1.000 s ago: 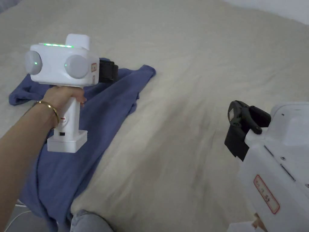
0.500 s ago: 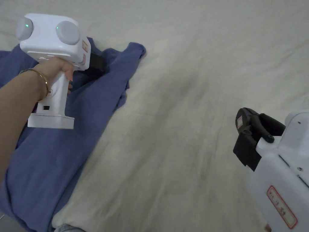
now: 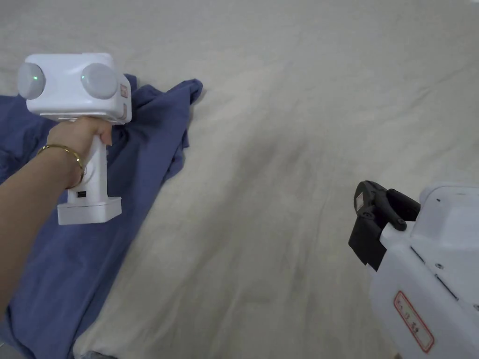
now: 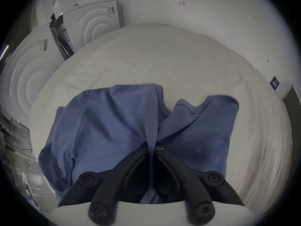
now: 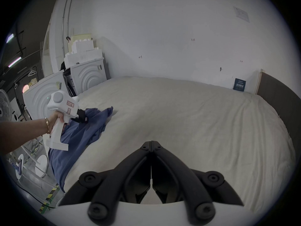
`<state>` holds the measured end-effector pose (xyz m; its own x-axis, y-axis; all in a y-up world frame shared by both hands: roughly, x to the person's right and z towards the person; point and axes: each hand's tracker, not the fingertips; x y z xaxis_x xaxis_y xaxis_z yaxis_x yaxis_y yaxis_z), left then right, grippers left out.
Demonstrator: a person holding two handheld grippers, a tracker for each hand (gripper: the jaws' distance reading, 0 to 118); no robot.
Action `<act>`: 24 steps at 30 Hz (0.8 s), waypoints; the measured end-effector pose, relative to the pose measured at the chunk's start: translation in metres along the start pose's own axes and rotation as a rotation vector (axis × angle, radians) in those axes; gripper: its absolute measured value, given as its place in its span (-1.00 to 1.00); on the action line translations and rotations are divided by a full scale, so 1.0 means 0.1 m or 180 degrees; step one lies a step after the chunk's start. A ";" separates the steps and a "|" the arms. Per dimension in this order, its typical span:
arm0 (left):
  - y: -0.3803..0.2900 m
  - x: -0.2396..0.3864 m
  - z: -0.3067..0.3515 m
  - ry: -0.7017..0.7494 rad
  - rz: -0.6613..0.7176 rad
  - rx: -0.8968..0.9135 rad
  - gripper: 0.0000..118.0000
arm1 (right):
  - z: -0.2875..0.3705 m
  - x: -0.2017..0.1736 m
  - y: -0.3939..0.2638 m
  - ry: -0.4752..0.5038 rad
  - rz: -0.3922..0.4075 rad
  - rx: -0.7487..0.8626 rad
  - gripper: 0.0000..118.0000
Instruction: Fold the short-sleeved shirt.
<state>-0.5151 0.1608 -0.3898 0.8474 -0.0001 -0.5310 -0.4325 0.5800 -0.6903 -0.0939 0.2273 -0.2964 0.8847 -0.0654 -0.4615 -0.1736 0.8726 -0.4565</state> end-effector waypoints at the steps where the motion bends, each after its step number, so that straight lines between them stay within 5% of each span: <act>1: -0.01 0.00 0.10 0.0033 -0.0002 0.0062 -0.98 | 0.05 0.01 0.02 -0.0016 0.0001 0.0041 -0.97; 6: -0.02 -0.09 0.71 -0.0028 -0.0080 0.0501 -0.98 | 0.36 0.03 0.13 0.0008 -0.0068 0.0157 -0.97; 12: -0.16 -0.40 1.81 -0.0351 0.0383 0.1077 -0.98 | 0.83 -0.03 0.12 0.0040 -0.0041 0.0432 -0.97; 24: -0.57 -0.80 4.00 -0.0870 0.0339 0.2245 -0.98 | 1.52 0.06 -0.17 0.0044 -0.0124 0.0535 -0.97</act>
<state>-0.4351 0.4537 -0.1118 0.8980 0.2333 -0.3731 -0.2946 0.9485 -0.1160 -0.0201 0.2859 -0.1759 0.8831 -0.1066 -0.4569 -0.0633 0.9379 -0.3411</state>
